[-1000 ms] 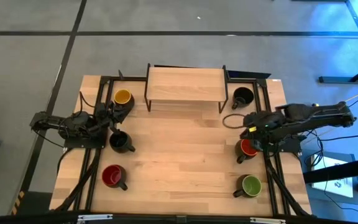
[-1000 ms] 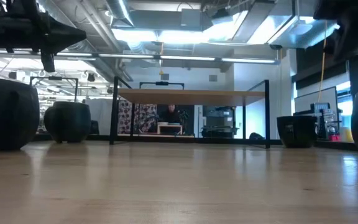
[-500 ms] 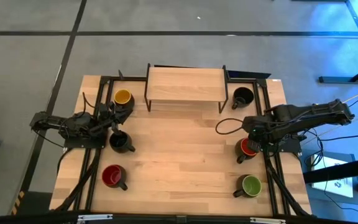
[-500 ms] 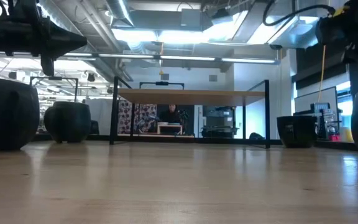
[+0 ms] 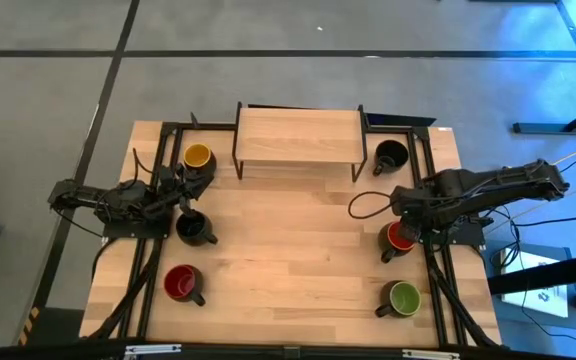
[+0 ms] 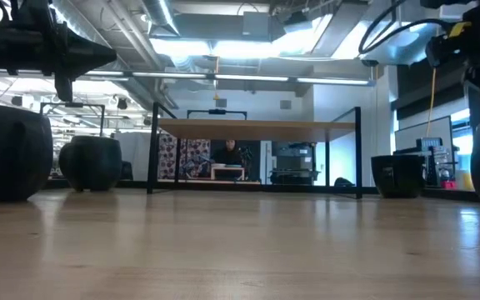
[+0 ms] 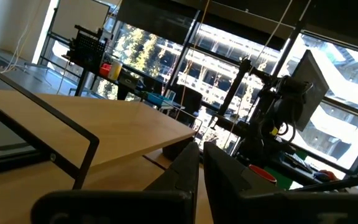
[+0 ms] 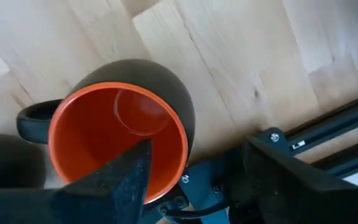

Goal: Place coffee mugs
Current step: Put the orange mug on the shelf

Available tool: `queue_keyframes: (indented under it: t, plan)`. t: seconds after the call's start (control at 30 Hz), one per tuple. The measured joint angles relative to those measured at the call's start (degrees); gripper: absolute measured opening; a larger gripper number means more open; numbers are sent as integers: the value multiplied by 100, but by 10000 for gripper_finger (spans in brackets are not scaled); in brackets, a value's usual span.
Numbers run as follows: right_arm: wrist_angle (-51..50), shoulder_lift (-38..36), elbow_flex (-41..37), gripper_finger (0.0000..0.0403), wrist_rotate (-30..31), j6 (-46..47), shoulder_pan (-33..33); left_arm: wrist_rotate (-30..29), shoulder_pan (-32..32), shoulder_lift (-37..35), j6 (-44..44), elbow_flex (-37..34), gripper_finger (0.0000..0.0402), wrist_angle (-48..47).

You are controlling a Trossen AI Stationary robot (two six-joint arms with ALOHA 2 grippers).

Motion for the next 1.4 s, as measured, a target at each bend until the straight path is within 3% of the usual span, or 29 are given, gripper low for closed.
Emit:
queue_keyframes:
  t: [0.2, 0.4, 0.87, 1.03, 1.27, 1.4]
  plan:
    - [565, 97, -300, 243, -32, -148, 0, 0, 1, 0, 0, 0, 18, 0]
    - [438, 363, -329, 223, 91, -175, -1, 0, -1, 0, -13, 0, 18, -7]
    - [717, 1189, -591, 179, -356, -939, 0, 0, 1, 0, -13, 0, 18, -83]
    - [740, 1232, -682, 132, -354, -1052, -1, 0, 0, 0, -12, 0, 18, -108]
    - [871, 1230, -685, 19, -279, -1232, -2, -2, 0, -1, -11, 0, 18, -125]
    - [809, 1206, -594, 15, -233, -1374, 1, -129, -1, 0, -11, 0, 18, -124]
